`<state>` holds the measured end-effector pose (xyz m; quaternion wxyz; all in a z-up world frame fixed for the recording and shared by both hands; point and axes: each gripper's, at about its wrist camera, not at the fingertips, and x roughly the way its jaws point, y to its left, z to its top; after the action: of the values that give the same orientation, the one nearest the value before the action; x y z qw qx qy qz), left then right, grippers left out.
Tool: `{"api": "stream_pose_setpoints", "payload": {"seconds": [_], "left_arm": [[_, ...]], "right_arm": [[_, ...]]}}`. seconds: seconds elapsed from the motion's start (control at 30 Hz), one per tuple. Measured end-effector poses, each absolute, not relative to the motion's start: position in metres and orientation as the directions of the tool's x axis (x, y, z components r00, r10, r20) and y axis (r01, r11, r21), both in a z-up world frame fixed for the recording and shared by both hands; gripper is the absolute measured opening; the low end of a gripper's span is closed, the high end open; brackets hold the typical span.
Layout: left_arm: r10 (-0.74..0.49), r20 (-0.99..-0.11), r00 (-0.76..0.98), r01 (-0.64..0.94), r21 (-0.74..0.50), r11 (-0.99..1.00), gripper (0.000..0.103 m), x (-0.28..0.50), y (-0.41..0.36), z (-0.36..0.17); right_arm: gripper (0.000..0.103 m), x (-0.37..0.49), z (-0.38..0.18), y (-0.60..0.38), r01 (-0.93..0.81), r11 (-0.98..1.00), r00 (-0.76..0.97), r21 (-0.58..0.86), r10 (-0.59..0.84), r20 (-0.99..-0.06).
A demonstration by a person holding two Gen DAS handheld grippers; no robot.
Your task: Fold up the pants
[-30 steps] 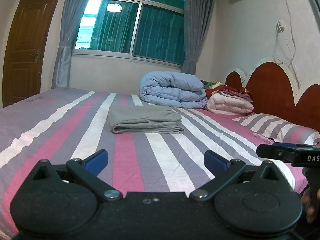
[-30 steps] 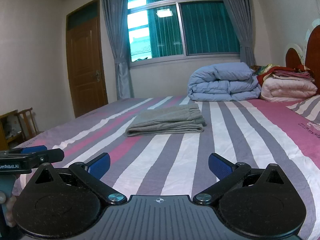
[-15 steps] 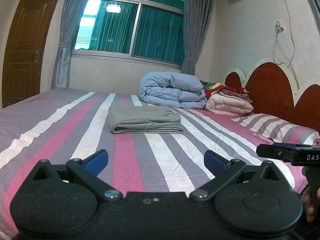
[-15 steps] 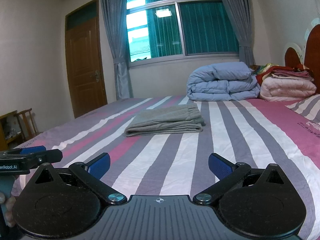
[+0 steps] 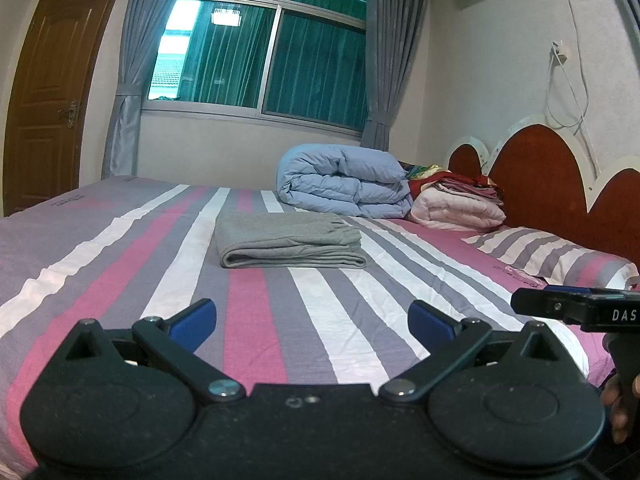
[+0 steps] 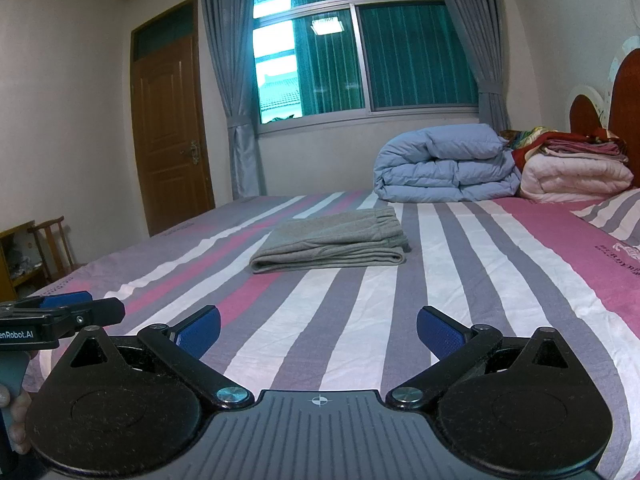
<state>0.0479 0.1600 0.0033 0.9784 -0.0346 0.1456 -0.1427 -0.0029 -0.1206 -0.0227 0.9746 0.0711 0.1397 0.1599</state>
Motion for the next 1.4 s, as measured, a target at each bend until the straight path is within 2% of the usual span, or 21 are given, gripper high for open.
{"api": "stream_pose_setpoints", "payload": {"seconds": [1.4], "left_arm": [[-0.301,-0.261,0.917,0.284,-0.103,0.953,0.097,0.0449,0.1618,0.0072]], "right_arm": [[0.103,-0.003,-0.0224,-0.1219,-0.293,0.938,0.909,0.182,0.333,-0.25]]}}
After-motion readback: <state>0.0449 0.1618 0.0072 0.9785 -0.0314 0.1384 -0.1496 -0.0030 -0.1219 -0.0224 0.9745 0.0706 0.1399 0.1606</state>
